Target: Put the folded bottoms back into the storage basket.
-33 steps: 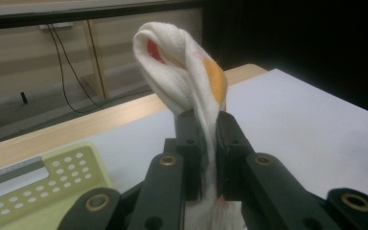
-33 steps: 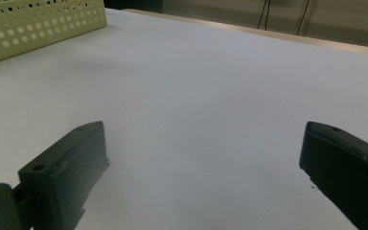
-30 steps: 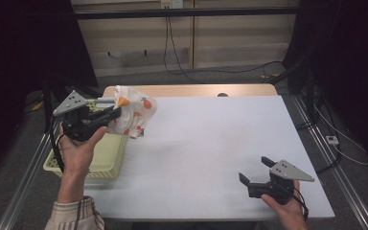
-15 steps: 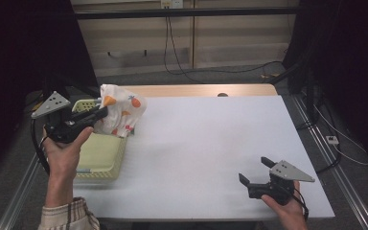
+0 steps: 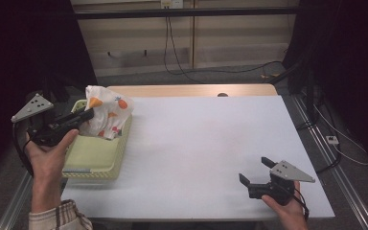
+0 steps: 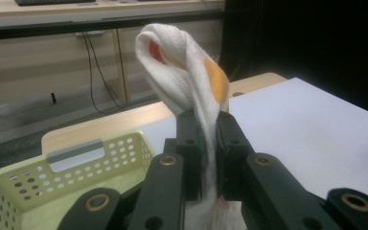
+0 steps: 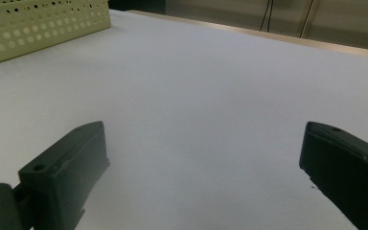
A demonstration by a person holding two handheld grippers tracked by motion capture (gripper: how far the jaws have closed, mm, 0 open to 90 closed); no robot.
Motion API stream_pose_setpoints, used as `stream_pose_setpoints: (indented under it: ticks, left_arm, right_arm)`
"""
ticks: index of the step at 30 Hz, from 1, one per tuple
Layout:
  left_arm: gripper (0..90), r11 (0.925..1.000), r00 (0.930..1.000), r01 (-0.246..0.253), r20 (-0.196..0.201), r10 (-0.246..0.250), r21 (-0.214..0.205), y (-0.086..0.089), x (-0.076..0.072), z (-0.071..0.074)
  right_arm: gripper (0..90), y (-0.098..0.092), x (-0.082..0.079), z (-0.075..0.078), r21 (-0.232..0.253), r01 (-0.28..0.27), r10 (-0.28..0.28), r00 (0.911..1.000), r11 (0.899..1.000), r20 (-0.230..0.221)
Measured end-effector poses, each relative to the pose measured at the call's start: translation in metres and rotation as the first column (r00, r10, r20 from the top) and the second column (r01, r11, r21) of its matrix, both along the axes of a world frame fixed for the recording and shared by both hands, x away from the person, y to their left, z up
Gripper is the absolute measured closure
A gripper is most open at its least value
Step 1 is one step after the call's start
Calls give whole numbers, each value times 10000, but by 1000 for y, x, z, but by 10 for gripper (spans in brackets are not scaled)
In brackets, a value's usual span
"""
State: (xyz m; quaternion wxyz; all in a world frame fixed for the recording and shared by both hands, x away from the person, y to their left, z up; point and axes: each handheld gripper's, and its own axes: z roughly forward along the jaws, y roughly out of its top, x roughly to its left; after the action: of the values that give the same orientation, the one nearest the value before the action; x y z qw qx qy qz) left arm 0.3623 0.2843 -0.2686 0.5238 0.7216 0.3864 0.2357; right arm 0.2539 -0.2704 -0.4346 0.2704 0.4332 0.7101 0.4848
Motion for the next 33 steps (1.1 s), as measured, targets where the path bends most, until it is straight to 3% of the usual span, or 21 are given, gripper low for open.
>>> stream_pose_setpoints:
  ticks: [9,16,33]
  left_arm:
    - [827,9996,9995,-282,-168,281,-28,11,0,-4]
    - [827,9987,9977,-507,-454,507,16,16,9,-13]
    - [827,9952,9846,-957,-1445,978,217,30,29,-39]
  right_arm:
    - [24,0,0,0,9,-9,9,10000,10000,-2]
    - [24,0,1,0,-14,-23,23,10000,10000,-5]
    - [24,0,1,-1,-37,-8,8,10000,10000,-13]
